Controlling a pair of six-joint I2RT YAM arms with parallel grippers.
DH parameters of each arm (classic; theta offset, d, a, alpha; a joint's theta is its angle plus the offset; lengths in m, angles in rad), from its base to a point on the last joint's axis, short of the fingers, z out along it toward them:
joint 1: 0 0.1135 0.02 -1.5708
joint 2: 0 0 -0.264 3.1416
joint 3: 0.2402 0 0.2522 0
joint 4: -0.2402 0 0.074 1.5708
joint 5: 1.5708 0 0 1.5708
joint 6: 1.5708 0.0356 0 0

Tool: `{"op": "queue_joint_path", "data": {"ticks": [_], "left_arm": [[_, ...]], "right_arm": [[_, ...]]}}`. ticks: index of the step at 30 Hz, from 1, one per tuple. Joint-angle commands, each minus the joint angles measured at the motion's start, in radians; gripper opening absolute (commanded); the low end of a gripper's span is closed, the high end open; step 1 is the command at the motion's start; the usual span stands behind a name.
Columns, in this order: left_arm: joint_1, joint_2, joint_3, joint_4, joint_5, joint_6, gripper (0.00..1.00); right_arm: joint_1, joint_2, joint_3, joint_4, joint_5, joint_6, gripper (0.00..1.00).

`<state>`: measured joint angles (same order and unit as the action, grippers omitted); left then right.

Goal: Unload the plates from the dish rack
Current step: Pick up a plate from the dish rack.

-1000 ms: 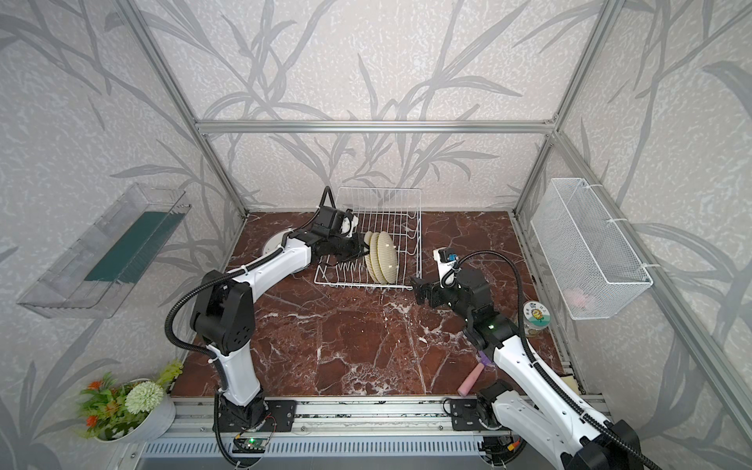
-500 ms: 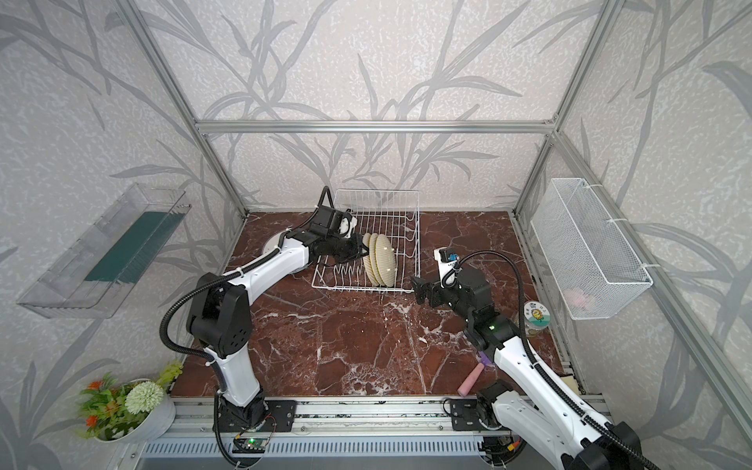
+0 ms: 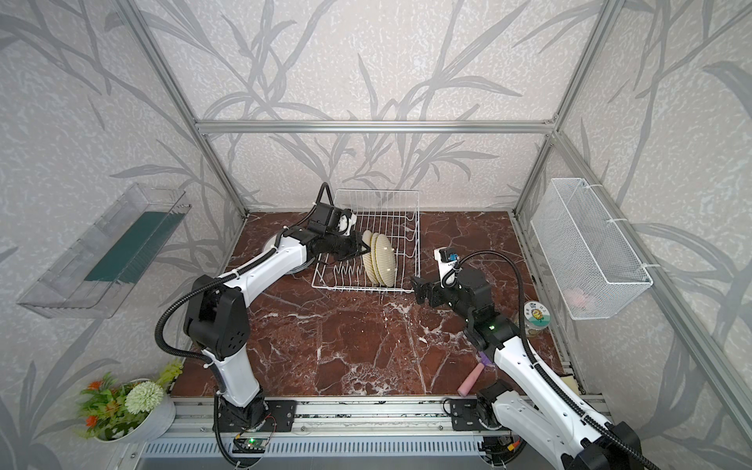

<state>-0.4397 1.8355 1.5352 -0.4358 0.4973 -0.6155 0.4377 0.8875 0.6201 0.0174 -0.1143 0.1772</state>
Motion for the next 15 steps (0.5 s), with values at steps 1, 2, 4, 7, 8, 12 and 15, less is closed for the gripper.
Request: {"op": "queue_joint_path", "data": {"ticks": [1,2,4,7,8,12,15], "left_arm": [[-0.008,-0.06,0.053,-0.005,0.018,0.019,0.0],[-0.007,-0.061,0.059,-0.013,0.015,0.019,0.0],[-0.007,-0.063,0.07,-0.03,0.012,0.026,0.0],[-0.008,-0.069,0.082,-0.054,0.0,0.04,0.0],[-0.007,-0.071,0.088,-0.069,-0.007,0.047,0.0],[-0.006,-0.08,0.104,-0.097,-0.023,0.063,0.0],[-0.006,-0.086,0.113,-0.105,-0.026,0.066,0.0]], "right_arm": [[0.004,-0.002,0.023,0.029,-0.012,0.016,0.99],[0.004,-0.001,0.023,0.029,-0.012,0.016,0.99],[0.004,0.001,0.024,0.03,-0.012,0.016,0.99],[0.004,0.004,0.024,0.032,-0.015,0.018,0.99],[0.003,0.004,0.025,0.033,-0.015,0.019,0.99],[0.004,0.004,0.022,0.035,-0.015,0.021,0.99],[0.004,0.004,0.023,0.036,-0.015,0.021,0.99]]}}
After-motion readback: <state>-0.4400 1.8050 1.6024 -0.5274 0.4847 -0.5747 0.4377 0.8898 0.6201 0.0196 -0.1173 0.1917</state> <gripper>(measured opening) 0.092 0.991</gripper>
